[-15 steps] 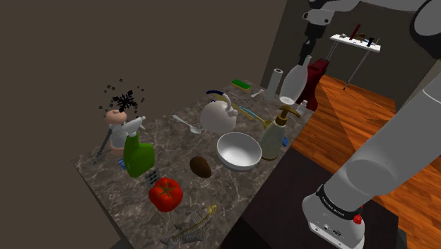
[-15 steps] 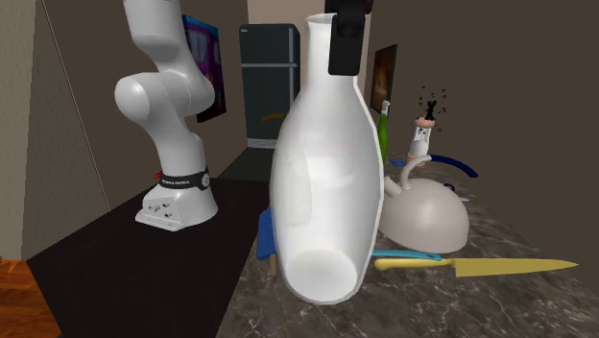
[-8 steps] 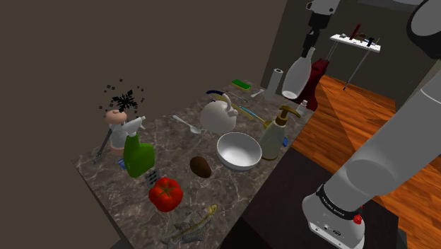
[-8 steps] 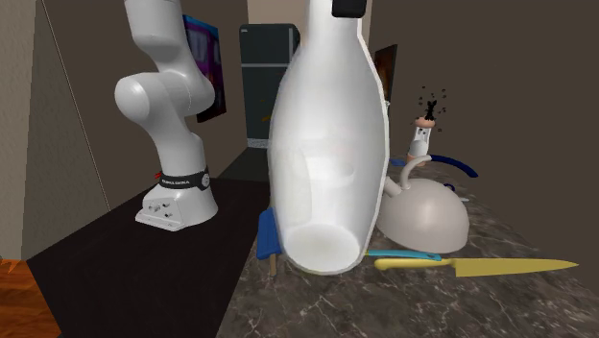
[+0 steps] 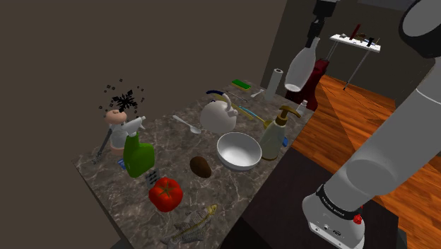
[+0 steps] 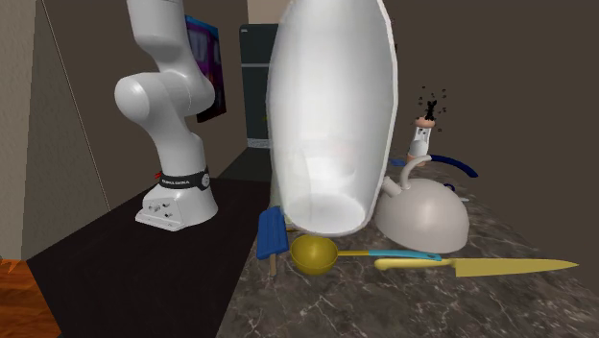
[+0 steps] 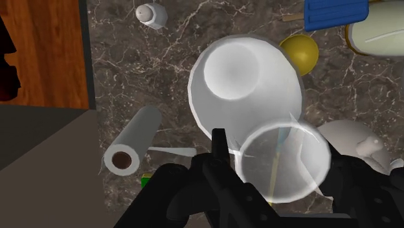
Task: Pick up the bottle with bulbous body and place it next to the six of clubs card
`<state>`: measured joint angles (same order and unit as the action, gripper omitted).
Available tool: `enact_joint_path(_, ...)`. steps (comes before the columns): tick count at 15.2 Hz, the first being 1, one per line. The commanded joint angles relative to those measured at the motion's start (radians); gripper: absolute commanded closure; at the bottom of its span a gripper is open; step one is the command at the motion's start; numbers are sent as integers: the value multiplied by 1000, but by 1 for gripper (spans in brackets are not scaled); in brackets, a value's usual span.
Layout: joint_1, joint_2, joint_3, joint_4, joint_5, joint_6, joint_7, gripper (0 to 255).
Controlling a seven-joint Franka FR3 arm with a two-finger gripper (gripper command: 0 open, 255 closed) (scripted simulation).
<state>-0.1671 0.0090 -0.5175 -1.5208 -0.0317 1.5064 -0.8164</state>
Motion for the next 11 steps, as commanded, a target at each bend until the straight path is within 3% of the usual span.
enact_joint_path(1,-2,7,-2,34,3,-28,-5,255)
enact_joint_path(11,-27,91,-19,271,46,-192,-39,255)
